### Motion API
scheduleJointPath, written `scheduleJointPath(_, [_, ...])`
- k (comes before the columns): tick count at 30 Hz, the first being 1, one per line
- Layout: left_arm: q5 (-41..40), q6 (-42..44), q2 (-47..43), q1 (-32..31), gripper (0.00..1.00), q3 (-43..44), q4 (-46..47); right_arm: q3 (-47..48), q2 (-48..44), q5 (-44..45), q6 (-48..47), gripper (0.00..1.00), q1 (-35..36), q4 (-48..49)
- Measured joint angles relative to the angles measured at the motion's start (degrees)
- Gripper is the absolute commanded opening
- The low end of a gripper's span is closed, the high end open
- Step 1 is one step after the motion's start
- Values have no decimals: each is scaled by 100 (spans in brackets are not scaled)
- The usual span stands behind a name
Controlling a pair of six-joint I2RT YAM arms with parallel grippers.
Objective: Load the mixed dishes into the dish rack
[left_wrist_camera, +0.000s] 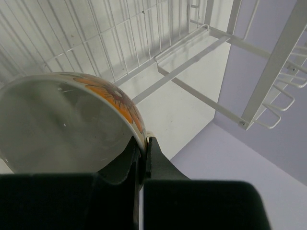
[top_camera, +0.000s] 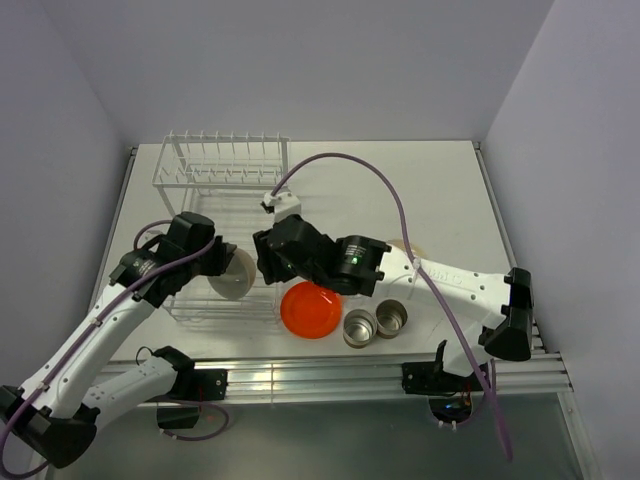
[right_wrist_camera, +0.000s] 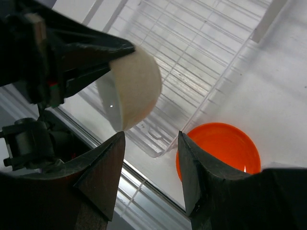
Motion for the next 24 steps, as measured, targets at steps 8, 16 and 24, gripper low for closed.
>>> scheduleJointPath(8, [2,-245,81,-46,0,142,-177,-232,-15,234,-205,54,422,446])
scheduleJointPath(16, [28,-291,221,-46,0,498,-393,31,136,529,-205,52,529,420])
scheduleJointPath(24, [138,-308,199,-46,0,525,-319,262,507,839,-157,53,671,313])
